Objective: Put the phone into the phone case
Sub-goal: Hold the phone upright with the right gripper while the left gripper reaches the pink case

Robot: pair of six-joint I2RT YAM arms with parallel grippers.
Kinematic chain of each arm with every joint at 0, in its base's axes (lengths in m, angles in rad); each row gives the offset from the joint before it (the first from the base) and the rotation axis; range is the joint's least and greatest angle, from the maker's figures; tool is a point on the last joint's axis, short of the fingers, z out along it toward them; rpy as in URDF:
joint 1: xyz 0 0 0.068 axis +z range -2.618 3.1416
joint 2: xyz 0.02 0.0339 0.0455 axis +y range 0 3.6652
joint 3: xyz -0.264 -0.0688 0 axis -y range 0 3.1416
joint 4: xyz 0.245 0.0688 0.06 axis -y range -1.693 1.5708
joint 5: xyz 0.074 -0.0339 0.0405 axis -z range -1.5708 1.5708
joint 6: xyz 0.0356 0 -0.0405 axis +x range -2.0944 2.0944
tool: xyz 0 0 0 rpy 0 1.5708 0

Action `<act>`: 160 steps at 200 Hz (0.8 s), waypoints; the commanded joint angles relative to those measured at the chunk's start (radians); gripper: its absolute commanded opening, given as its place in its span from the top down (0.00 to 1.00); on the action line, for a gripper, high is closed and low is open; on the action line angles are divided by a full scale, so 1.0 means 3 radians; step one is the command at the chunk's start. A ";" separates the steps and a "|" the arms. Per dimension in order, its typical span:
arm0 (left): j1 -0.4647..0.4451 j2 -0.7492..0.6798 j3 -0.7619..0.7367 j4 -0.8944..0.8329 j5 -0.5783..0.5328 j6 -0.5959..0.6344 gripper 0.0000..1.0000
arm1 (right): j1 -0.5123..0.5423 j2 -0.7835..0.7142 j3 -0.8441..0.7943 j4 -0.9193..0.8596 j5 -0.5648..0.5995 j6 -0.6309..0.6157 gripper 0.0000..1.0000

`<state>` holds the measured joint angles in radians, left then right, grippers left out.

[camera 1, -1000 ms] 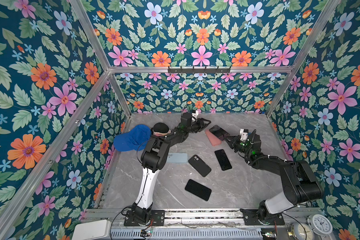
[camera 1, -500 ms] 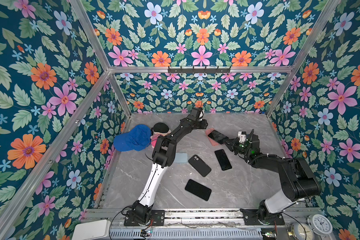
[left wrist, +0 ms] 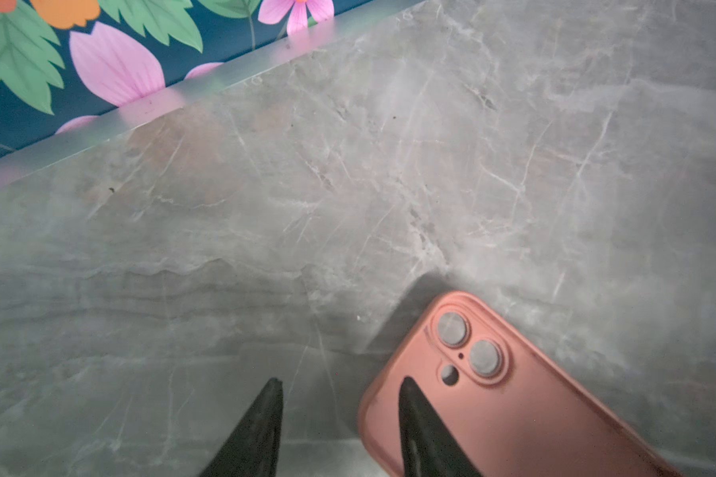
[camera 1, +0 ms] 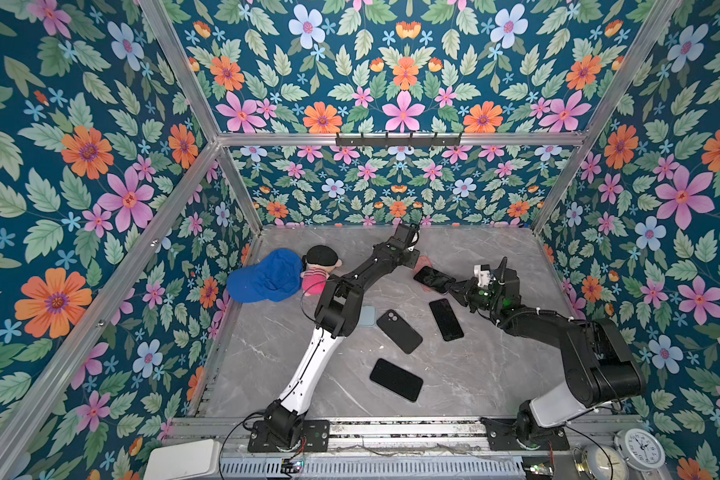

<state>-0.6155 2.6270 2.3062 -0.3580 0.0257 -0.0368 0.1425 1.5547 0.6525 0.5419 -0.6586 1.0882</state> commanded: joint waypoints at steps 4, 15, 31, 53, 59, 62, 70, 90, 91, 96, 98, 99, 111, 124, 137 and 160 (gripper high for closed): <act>-0.0015 0.0037 0.0023 -0.0045 -0.0101 0.0085 0.53 | -0.0004 -0.0085 0.0029 -0.0096 -0.0040 -0.0164 1.00; -0.0015 0.0034 0.0018 -0.0072 -0.0106 0.0089 0.55 | -0.0009 -0.0117 0.0029 -0.0149 -0.0027 -0.0193 1.00; -0.0017 0.0019 -0.0008 -0.0112 -0.0131 0.0113 0.59 | -0.0027 -0.0163 0.0029 -0.0251 0.0001 -0.0235 1.00; -0.0019 -0.0017 -0.0072 -0.0158 -0.0195 0.0128 0.68 | -0.0062 -0.0228 0.0034 -0.0384 0.0037 -0.0284 1.00; -0.0019 -0.0035 -0.0091 -0.0182 -0.0219 0.0128 0.71 | -0.0075 -0.0254 0.0036 -0.0431 0.0055 -0.0301 1.00; -0.0019 -0.0045 -0.0105 -0.0193 -0.0238 0.0128 0.73 | -0.0080 -0.0265 0.0043 -0.0465 0.0064 -0.0308 1.00; -0.0019 -0.0083 -0.0154 -0.0212 -0.0274 0.0123 0.74 | -0.0096 -0.0303 0.0053 -0.0533 0.0083 -0.0353 1.00; -0.0013 -0.0221 -0.0399 -0.0165 -0.0356 0.0111 0.78 | -0.0121 -0.0393 0.0084 -0.0749 0.0148 -0.0479 1.00; -0.0011 -0.0227 -0.0413 -0.0161 -0.0359 0.0112 0.78 | -0.0123 -0.0399 0.0089 -0.0769 0.0156 -0.0492 1.00; -0.0013 -0.0261 -0.0470 -0.0145 -0.0369 0.0112 0.79 | -0.0125 -0.0411 0.0099 -0.0803 0.0168 -0.0518 1.00; -0.0013 -0.0271 -0.0492 -0.0142 -0.0375 0.0111 0.79 | -0.0124 -0.0418 0.0103 -0.0819 0.0176 -0.0528 1.00; -0.0013 -0.0275 -0.0500 -0.0139 -0.0379 0.0112 0.79 | -0.0126 -0.0420 0.0104 -0.0827 0.0179 -0.0534 1.00; -0.0009 -0.0331 -0.0575 -0.0148 -0.0412 0.0089 0.80 | -0.0123 -0.0442 0.0142 -0.0910 0.0200 -0.0587 1.00; -0.0009 -0.0387 -0.0626 -0.0180 -0.0430 0.0057 0.81 | -0.0127 -0.0437 0.0175 -0.0965 0.0201 -0.0622 1.00; -0.0009 -0.0457 -0.0707 -0.0192 -0.0451 0.0008 0.82 | -0.0128 -0.0417 0.0196 -0.0983 0.0189 -0.0637 1.00; -0.0005 -0.0593 -0.0914 -0.0196 -0.0508 -0.0137 0.86 | -0.0125 -0.0377 0.0225 -0.1004 0.0169 -0.0656 1.00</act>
<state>-0.6201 2.4874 2.0747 -0.4042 -0.0925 -0.0280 0.1055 1.4338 0.7059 0.2367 -0.5999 0.9134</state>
